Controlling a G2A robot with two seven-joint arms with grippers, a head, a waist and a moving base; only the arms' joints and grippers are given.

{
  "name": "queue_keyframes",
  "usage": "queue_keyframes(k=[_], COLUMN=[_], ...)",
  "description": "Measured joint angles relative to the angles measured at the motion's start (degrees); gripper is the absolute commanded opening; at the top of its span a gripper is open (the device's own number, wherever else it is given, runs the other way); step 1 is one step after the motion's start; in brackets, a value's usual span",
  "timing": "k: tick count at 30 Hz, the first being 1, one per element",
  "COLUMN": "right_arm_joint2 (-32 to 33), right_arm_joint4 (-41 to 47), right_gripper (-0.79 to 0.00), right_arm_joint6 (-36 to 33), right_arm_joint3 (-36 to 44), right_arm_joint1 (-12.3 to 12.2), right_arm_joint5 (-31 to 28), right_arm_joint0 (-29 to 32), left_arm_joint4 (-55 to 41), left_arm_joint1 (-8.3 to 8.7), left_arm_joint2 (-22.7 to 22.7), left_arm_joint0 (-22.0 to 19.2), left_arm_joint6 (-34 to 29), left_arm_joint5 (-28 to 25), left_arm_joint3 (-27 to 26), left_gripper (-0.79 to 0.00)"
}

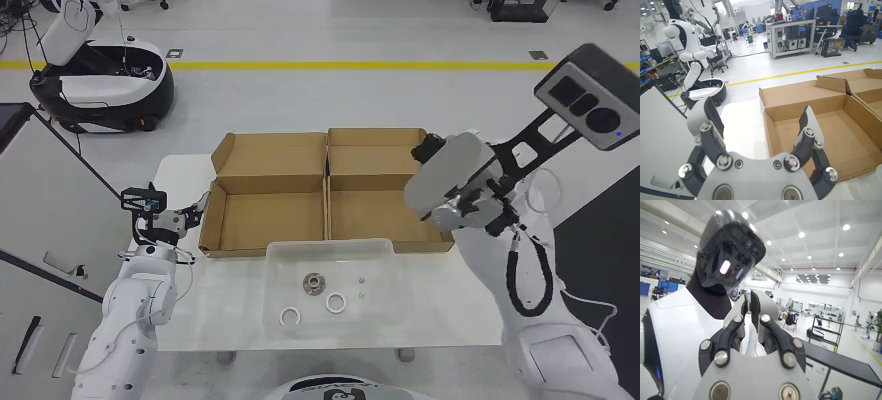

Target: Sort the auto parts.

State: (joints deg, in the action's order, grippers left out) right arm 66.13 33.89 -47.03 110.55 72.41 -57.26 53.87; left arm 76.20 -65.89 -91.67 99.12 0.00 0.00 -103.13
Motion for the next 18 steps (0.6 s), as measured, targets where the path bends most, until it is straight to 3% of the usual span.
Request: queue_keyframes(k=[18], right_arm_joint2=[0.76], right_arm_joint4=[-1.32], right_gripper=[-0.785], right_arm_joint6=[-2.84], right_arm_joint3=[-1.03], right_arm_joint1=[-3.53], right_arm_joint5=[2.84], right_arm_joint0=[0.36], left_arm_joint4=[0.00], left_arm_joint1=[0.00], left_arm_joint2=[0.00], left_arm_joint0=[0.00], left_arm_joint6=[0.00], left_arm_joint5=[0.00], left_arm_joint3=[0.00], left_gripper=[0.000])
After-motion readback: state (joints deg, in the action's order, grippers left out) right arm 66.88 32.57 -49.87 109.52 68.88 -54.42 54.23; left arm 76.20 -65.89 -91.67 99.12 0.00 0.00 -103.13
